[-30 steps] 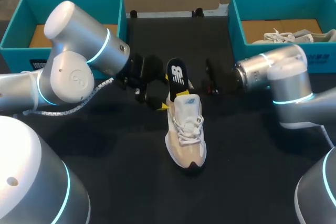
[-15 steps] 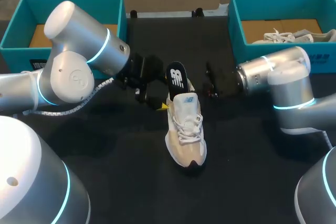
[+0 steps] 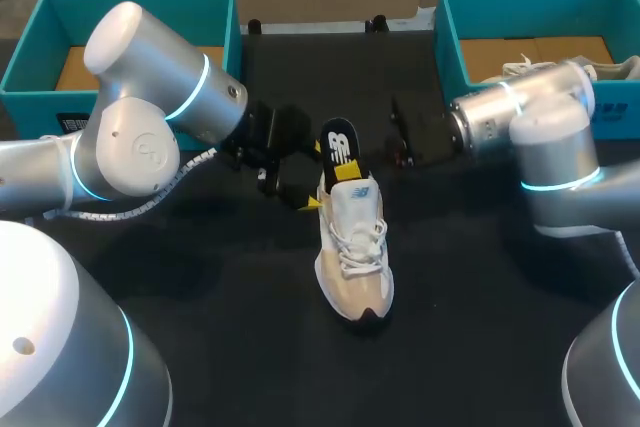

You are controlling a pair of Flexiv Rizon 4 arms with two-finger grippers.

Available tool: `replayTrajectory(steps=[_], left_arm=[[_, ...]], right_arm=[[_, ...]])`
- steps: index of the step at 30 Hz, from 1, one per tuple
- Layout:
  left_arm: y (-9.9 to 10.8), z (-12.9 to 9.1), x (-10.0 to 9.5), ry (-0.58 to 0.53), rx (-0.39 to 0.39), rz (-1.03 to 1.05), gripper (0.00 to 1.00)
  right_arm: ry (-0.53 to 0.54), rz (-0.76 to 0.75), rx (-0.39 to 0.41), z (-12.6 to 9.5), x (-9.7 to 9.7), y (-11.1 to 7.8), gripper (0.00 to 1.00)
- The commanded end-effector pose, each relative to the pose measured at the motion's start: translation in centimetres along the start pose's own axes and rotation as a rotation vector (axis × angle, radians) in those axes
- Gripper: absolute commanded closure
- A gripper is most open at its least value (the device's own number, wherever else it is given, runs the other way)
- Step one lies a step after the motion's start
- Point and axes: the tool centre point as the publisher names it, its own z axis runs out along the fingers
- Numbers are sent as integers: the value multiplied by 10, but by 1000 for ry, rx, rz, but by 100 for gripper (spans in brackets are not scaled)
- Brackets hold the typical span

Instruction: Take the shoe out of the shoebox, open the shoe tongue, remove and reinsert the insole, then place the shoe into the shoebox

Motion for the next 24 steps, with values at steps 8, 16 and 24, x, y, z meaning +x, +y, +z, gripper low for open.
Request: replayTrajectory(steps=[8,16,24], left_arm=[[-1,1,0,-1,-4,0,0],[-1,1,0,-1,-4,0,0],[-1,1,0,-1,-4,0,0]], right_arm=[[19,73,19,0,-9,-15,100],[14,162,64,4,5,-34,100],[-1,172,64,4,8,-39,95]])
